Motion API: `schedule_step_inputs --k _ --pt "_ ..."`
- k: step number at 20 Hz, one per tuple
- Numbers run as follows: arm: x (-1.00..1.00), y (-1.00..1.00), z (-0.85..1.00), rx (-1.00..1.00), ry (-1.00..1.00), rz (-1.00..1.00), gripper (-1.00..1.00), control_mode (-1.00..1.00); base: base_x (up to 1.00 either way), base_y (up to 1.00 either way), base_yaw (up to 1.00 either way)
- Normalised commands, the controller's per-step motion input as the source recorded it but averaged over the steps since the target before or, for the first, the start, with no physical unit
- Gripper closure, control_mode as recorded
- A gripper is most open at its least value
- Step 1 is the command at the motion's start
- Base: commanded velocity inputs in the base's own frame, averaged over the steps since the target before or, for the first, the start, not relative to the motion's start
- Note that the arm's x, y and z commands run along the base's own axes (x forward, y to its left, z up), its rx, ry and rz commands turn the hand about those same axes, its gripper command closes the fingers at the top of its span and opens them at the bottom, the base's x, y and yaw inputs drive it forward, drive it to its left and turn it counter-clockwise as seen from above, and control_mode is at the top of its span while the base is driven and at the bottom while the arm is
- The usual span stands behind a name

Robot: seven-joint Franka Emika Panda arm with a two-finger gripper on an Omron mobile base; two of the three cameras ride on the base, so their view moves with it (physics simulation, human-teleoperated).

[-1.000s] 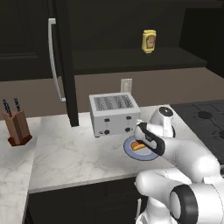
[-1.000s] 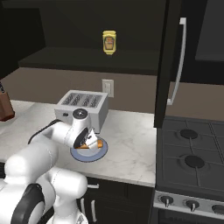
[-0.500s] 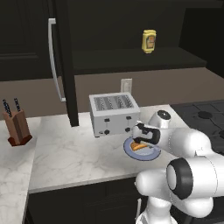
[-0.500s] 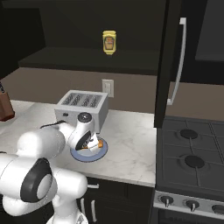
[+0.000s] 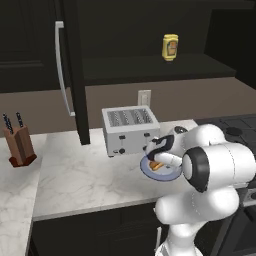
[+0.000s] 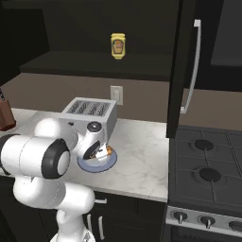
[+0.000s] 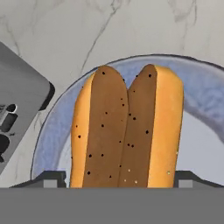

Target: Move the hot dog bun to the plate on the dining table and place the condiment next to that plate. Then navigate to the fridge and take the sausage and place it on the plate as well.

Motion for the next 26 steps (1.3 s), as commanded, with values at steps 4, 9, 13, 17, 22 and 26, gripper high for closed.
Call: schedule_step_inputs --k 4,9,13,17,22,26 --pt "0.00 0.00 -0.03 0.04 0.00 0.00 1.00 -1.00 0.00 0.00 0.00" --pt "-0.53 -0.04 0.68 0.08 -0.11 0.00 1.00 -1.00 0.00 0.00 0.00" --pt "-0.85 -0.08 1.00 0.02 -0.09 0.03 1.00 -1.00 0.00 0.00 0.00" --pt "-0.62 -0.01 1.00 0.00 0.01 0.06 1.00 -1.00 0.00 0.00 0.00" --pt "-0.36 0.00 1.00 -0.09 0.07 0.19 1.00 -1.00 0.00 0.00 0.00" --pt "-0.13 0.00 1.00 -0.17 0.11 0.29 1.00 -1.00 0.00 0.00 0.00"
